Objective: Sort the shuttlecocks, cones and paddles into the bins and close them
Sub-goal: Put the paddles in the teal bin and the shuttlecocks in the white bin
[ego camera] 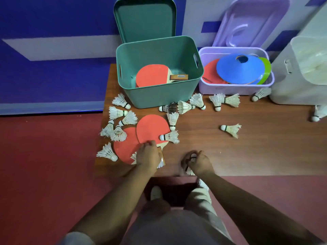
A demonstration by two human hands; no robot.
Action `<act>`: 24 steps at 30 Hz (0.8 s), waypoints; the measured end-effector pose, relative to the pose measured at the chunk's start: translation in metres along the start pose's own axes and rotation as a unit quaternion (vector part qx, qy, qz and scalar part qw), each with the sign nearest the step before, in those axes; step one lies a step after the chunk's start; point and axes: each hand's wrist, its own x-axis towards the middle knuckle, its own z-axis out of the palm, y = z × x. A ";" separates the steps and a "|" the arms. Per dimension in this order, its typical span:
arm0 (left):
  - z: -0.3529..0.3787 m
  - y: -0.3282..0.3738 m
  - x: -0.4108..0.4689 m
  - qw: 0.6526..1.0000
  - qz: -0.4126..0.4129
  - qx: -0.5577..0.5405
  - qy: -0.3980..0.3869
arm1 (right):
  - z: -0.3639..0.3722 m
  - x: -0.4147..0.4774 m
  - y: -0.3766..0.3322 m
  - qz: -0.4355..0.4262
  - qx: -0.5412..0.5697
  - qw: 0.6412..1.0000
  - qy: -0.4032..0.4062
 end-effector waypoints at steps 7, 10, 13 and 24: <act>-0.020 -0.003 0.004 0.987 -0.002 -0.162 -0.019 | -0.015 -0.044 -0.014 -0.021 0.095 0.993 0.069; -0.044 -0.008 0.015 0.948 -0.010 -0.315 -0.032 | -0.029 -0.061 -0.026 -0.041 0.179 0.980 0.073; -0.064 -0.016 0.024 0.884 -0.043 -0.462 -0.052 | -0.038 -0.073 -0.042 -0.076 0.256 0.961 0.067; -0.074 -0.044 -0.005 0.721 -0.004 -0.664 -0.199 | -0.029 -0.076 -0.102 -0.210 0.164 0.964 0.002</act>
